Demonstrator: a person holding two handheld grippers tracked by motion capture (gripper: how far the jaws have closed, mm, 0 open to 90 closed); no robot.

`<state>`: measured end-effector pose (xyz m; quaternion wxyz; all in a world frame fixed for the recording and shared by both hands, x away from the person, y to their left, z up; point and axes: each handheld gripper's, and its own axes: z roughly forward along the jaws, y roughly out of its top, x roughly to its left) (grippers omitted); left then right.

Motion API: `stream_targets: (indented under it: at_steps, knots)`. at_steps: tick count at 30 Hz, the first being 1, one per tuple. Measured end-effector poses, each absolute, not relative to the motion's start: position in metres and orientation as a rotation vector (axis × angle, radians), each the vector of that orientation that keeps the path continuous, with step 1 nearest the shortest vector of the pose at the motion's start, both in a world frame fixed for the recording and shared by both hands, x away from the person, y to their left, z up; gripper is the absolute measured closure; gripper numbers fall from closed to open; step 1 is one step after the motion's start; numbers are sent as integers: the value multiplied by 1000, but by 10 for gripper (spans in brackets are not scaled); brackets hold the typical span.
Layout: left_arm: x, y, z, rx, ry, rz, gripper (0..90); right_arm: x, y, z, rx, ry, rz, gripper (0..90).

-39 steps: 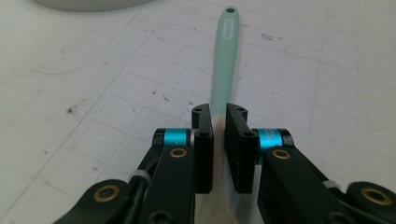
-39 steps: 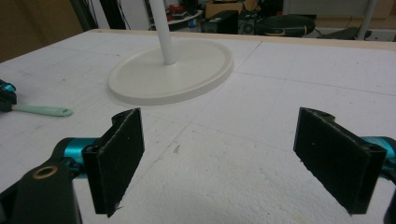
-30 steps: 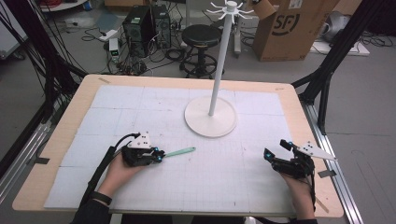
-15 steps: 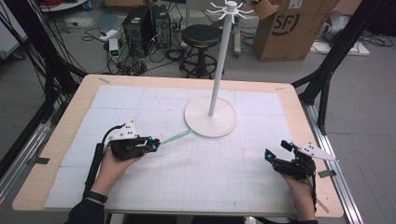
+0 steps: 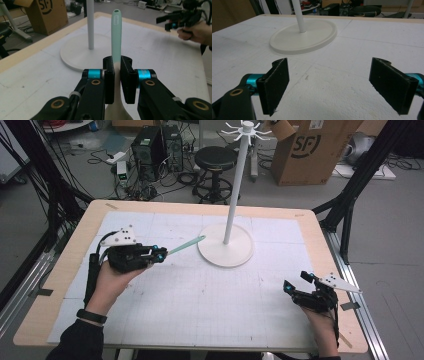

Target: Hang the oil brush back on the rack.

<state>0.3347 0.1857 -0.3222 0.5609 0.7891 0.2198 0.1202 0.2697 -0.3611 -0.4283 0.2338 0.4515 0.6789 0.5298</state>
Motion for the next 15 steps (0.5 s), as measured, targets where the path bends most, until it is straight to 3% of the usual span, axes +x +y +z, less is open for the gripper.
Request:
stream_targets:
  at_steps: [15]
  knots:
    - [348, 188, -244, 1785, 543, 330, 825, 270, -362, -429, 1247, 1871, 1458, 155]
